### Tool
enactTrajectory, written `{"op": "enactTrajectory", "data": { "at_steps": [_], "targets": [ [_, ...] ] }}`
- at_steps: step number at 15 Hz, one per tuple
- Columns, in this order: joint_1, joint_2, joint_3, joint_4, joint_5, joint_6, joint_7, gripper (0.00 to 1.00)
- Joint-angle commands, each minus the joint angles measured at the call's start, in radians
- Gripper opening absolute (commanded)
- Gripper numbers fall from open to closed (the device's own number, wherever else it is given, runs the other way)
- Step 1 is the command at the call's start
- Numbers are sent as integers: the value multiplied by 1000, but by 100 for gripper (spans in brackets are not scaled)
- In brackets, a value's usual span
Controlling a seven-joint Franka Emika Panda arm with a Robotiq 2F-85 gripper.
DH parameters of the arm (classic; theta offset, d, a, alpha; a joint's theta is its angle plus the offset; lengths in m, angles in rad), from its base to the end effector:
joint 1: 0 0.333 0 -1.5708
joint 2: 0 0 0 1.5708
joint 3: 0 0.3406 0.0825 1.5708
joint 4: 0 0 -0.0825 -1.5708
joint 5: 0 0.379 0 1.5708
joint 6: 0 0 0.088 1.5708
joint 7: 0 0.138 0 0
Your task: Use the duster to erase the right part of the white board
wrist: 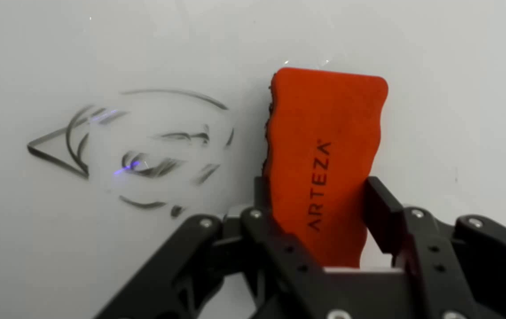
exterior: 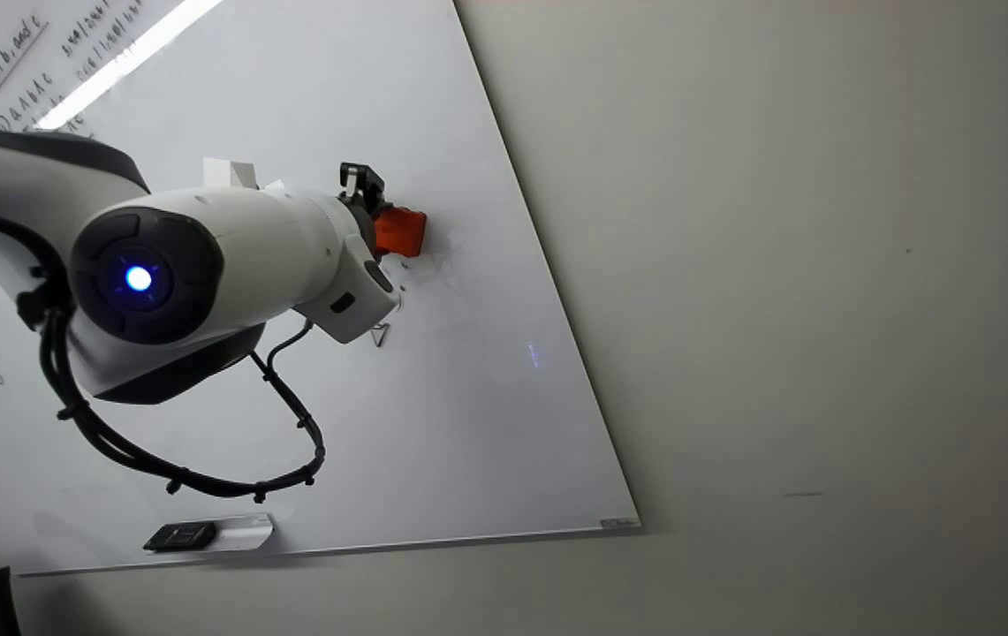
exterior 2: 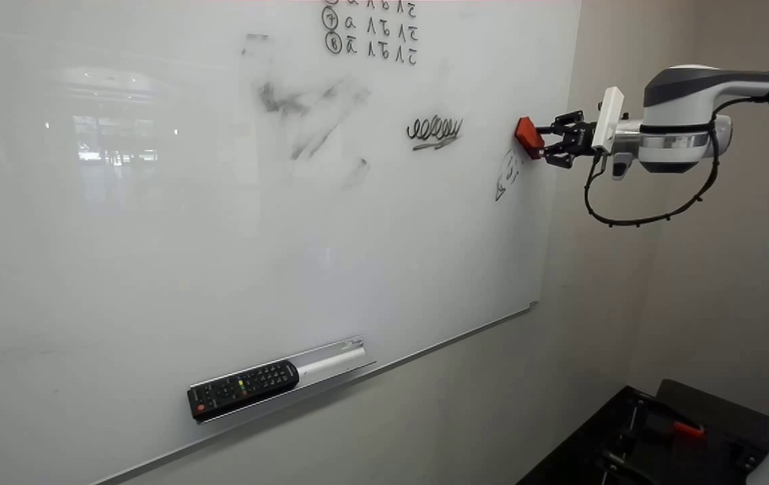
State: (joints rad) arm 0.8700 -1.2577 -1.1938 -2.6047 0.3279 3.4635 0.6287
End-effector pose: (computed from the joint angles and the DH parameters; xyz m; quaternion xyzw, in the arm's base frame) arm 0.3800 -0.2988 0.4824 -0.3957 0.6003 -0.3506 0.6001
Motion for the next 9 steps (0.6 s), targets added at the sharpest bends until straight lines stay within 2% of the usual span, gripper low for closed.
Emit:
{"op": "enactTrajectory", "data": {
  "at_steps": [1, 9],
  "targets": [
    [49, -3, -27, 0, 22, -2, -42, 28],
    [100, 35, -116, -14, 39, -1, -94, 28]
  ]
}}
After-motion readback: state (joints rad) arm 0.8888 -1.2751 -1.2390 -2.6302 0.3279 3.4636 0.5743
